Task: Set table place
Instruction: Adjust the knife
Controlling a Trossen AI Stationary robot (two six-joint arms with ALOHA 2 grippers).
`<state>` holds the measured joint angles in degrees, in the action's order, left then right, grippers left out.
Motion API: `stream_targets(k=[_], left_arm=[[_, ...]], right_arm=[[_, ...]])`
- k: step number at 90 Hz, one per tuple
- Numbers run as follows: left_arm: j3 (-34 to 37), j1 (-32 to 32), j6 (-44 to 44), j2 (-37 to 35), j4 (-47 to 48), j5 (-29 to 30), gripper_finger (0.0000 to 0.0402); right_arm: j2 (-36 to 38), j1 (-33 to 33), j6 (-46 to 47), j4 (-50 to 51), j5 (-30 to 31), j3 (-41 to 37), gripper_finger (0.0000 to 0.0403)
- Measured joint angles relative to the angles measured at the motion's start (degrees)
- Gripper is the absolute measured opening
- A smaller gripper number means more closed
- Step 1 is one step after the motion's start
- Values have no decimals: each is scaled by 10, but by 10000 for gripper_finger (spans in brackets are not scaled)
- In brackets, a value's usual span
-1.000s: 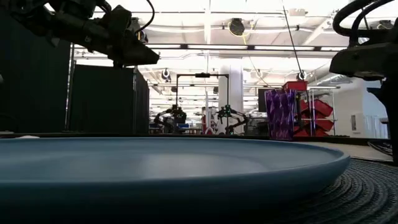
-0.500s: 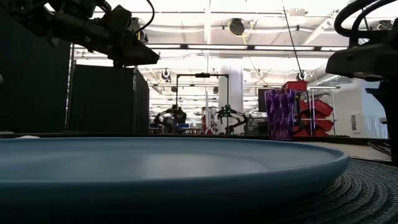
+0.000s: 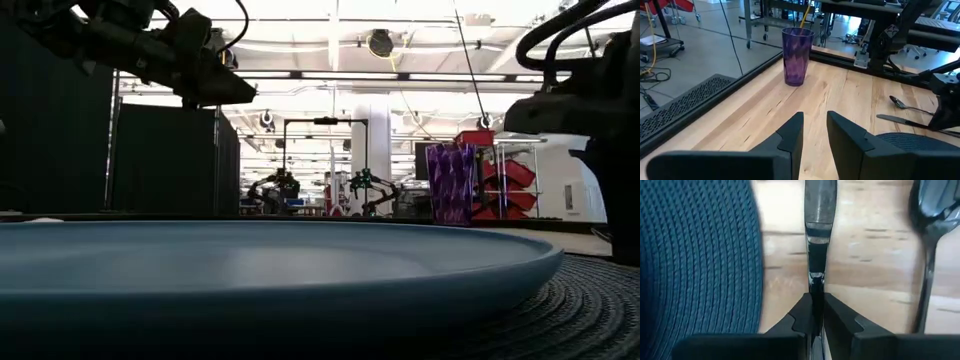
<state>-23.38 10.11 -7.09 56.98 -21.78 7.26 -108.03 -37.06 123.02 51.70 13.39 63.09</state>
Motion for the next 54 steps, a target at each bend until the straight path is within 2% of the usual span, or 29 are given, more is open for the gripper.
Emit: stream_targets(k=[23, 54], left_arm=[[0, 0, 0, 0, 0, 0, 72], [0, 0, 0, 0, 0, 0, 72]], right_arm=[[0, 0, -7, 1, 2, -1, 31], [0, -1, -9, -2, 3, -1, 101]])
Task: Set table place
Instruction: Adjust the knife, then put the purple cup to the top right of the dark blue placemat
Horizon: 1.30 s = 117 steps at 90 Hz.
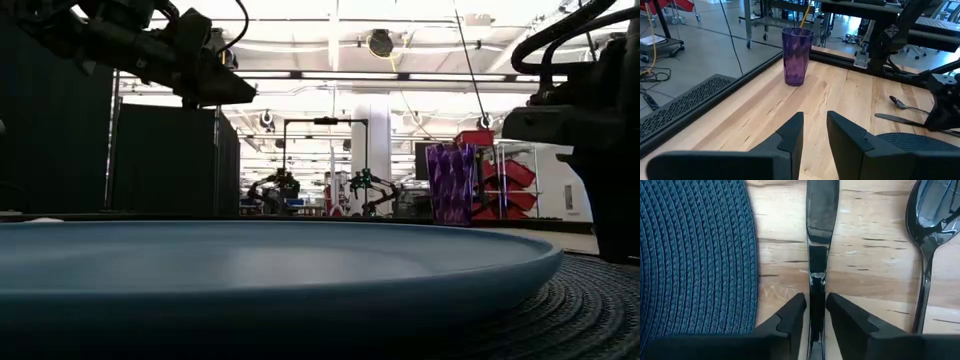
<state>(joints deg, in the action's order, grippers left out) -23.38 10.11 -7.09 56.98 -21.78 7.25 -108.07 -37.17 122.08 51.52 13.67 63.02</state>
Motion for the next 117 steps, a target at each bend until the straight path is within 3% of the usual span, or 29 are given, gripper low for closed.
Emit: stream_targets(k=[22, 54, 68, 96, 117], left_arm=[[0, 0, 0, 0, 0, 0, 72], [0, 0, 0, 0, 0, 0, 72], [0, 0, 0, 0, 0, 0, 72], [0, 0, 0, 0, 1, 0, 72], [0, 0, 0, 0, 4, 0, 72]], right_arm=[[2, 0, -15, -2, 3, 0, 132], [39, 1, -49, 40, 25, -3, 133], [69, 9, -71, 51, 71, -3, 133], [174, 83, -230, 76, 229, -2, 133], [274, 193, -408, 97, 244, -1, 132]])
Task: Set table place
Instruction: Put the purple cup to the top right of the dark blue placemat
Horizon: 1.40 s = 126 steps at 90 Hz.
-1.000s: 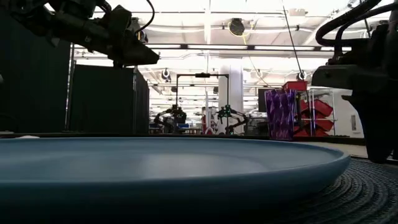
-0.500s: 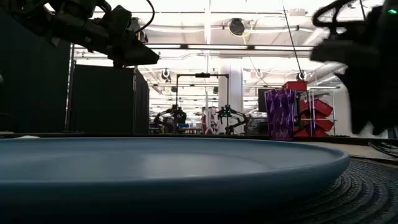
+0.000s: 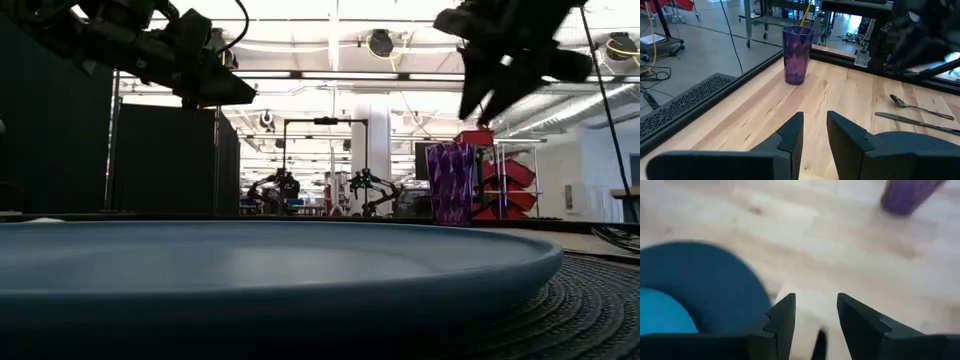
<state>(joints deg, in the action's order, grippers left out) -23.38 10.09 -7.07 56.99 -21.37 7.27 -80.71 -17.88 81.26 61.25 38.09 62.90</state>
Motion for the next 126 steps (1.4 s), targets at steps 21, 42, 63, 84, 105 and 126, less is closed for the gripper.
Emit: stream_targets(k=[21, 42, 63, 84, 105, 126], left_arm=[[0, 0, -1, 0, 26, 0, 72], [0, -6, -13, -3, 63, 0, 72], [0, -36, 2, -91, 110, 11, 72], [0, -41, 5, -182, 202, 63, 72], [0, -41, 20, -200, 209, 68, 72], [0, -41, 30, -200, 215, 69, 72]], right_arm=[[111, 159, -159, -1, 34, 1, 132], [179, 396, -329, -48, -121, 1, 132], [175, 557, -445, -98, -338, 1, 132], [158, 639, -491, -67, -354, 1, 132], [116, 656, -509, -55, -355, 1, 132], [56, 656, -520, -59, -355, 1, 132]])
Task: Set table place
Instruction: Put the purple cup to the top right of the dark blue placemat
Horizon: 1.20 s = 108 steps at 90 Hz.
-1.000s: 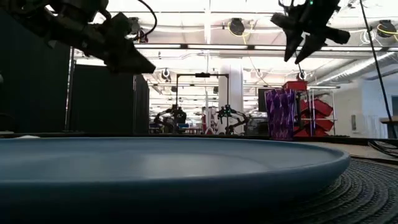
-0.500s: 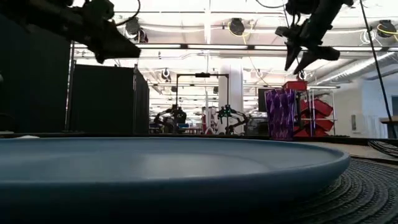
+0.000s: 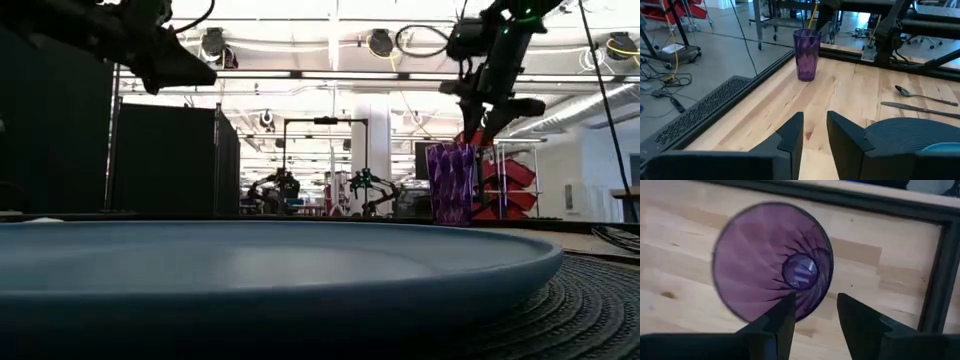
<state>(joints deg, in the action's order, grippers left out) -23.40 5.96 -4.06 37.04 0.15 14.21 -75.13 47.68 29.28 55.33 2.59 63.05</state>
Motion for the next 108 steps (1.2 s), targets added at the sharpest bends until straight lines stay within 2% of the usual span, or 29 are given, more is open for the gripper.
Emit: stream_targets(k=[13, 17, 26, 34, 46, 59, 84, 108], left_arm=[[0, 0, 0, 0, 8, 0, 72], [0, 0, 0, 0, 9, 0, 72], [0, 0, 0, 0, 11, 0, 72], [0, 0, 0, 0, 14, 1, 72], [0, 0, 5, 0, 13, 20, 72], [0, 0, 22, 0, 4, 46, 72], [0, 0, 35, 0, -24, 52, 72], [0, 0, 29, 0, -25, 45, 72]], right_arm=[[-47, 0, -25, -8, 0, 0, 122], [-58, 0, -34, -12, 0, 0, 101], [-74, -6, -58, -31, 3, 0, 24], [-78, -14, -76, -41, -11, 5, 7], [-79, -42, -105, -25, -70, 39, 2], [-77, -125, -105, 18, -96, 102, 1], [-84, -279, -41, 34, -82, 137, 1], [-136, -331, -5, 76, -28, 137, 0]])
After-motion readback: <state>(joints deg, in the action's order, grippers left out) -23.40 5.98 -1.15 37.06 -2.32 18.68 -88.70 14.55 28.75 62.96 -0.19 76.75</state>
